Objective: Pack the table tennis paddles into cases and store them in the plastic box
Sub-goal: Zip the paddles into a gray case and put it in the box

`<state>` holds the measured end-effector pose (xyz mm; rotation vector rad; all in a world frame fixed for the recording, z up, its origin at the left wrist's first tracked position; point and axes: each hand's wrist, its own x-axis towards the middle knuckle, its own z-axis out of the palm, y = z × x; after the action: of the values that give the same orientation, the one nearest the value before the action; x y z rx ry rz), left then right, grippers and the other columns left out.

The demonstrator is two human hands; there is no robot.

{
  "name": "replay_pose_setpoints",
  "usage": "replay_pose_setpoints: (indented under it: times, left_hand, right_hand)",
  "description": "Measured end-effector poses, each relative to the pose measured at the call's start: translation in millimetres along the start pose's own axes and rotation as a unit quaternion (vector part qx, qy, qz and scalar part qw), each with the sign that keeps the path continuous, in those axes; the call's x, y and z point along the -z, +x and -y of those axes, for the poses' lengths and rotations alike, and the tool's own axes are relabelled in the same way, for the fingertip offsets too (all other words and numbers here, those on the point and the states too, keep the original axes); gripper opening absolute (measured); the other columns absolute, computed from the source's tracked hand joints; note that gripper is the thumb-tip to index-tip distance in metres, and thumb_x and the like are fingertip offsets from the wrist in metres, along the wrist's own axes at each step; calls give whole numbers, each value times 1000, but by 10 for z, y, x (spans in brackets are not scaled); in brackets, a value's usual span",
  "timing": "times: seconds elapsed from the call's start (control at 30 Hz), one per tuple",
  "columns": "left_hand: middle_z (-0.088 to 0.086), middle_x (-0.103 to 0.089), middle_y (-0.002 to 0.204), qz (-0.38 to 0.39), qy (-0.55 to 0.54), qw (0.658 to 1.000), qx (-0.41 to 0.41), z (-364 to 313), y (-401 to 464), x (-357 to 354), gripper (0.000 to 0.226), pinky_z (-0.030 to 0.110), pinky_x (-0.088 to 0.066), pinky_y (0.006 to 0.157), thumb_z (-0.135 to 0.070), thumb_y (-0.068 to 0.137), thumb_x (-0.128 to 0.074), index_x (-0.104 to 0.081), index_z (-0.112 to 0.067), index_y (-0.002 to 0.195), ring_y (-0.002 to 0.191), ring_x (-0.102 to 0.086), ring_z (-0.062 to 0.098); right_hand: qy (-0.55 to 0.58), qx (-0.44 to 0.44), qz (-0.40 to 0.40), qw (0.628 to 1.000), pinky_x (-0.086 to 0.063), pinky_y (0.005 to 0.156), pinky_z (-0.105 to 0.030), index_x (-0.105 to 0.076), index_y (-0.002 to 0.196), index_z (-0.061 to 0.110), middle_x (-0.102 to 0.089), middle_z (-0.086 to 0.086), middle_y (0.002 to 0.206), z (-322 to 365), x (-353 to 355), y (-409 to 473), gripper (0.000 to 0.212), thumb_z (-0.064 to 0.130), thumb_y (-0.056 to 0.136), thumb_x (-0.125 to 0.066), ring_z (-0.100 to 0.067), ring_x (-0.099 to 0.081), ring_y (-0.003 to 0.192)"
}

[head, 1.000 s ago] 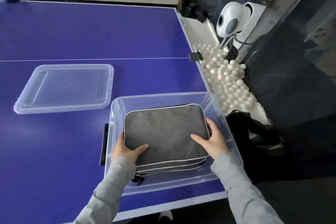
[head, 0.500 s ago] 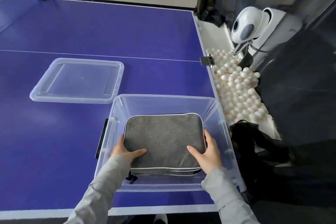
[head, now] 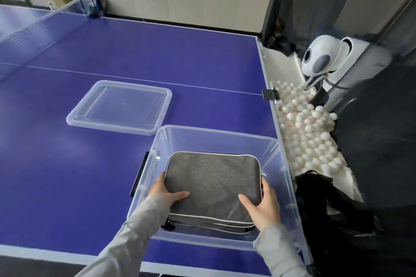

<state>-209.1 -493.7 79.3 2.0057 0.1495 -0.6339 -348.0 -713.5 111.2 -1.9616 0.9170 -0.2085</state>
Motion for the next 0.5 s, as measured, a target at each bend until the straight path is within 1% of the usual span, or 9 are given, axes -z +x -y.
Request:
replay_pose_setpoints:
  times: [0.1,0.17,0.27,0.37,0.43,0.5]
  left_hand:
    - [5,-50,133,-12,42,999,-16,-60,-62,9,105,39,-40,105,-24,56,-90,-32,-19,143,122,-49,24]
    - [6,-41,141,-23,84,995,-45,-113,-120,7,105,36,-34,110,-28,60,-87,-27,-21,146,130,-41,24]
    - [6,-33,145,-27,141,986,-83,-182,-190,-3,103,30,-27,112,-29,66,-83,-21,-19,148,135,-33,22]
    - [4,-26,150,-11,175,977,-119,-231,-232,17,98,27,-23,114,-34,72,-78,-20,-16,148,138,-28,20]
    - [0,-24,151,-10,196,969,-150,-279,-258,78,94,27,-22,114,-40,75,-74,-20,-18,148,139,-26,19]
    - [-3,-27,150,-12,212,959,-188,-346,-277,180,90,26,-22,113,-44,76,-72,-22,-21,148,138,-26,17]
  right_hand:
    - [-3,3,0,1000,-35,108,-35,-38,142,16,-46,-9,133,-11,-4,4,81,19,72,-80,-25,-45,127]
    - [-6,5,1,1000,-34,109,-37,-39,142,15,-46,-10,135,-23,1,5,81,20,72,-80,-26,-44,128]
    - [-12,4,1,1000,-34,109,-40,-40,141,13,-46,-12,136,-38,3,19,79,21,73,-80,-28,-44,128]
    - [-20,5,0,1000,-35,106,-40,-43,138,11,-48,-15,131,-19,-7,19,75,21,73,-80,-31,-46,125]
    - [-31,18,-19,999,-34,107,-41,-42,137,7,-47,-18,132,19,-4,14,76,18,73,-80,-33,-44,126]
    - [-51,38,-49,997,-30,109,-42,-40,139,2,-45,-21,136,90,11,7,78,16,73,-80,-35,-40,130]
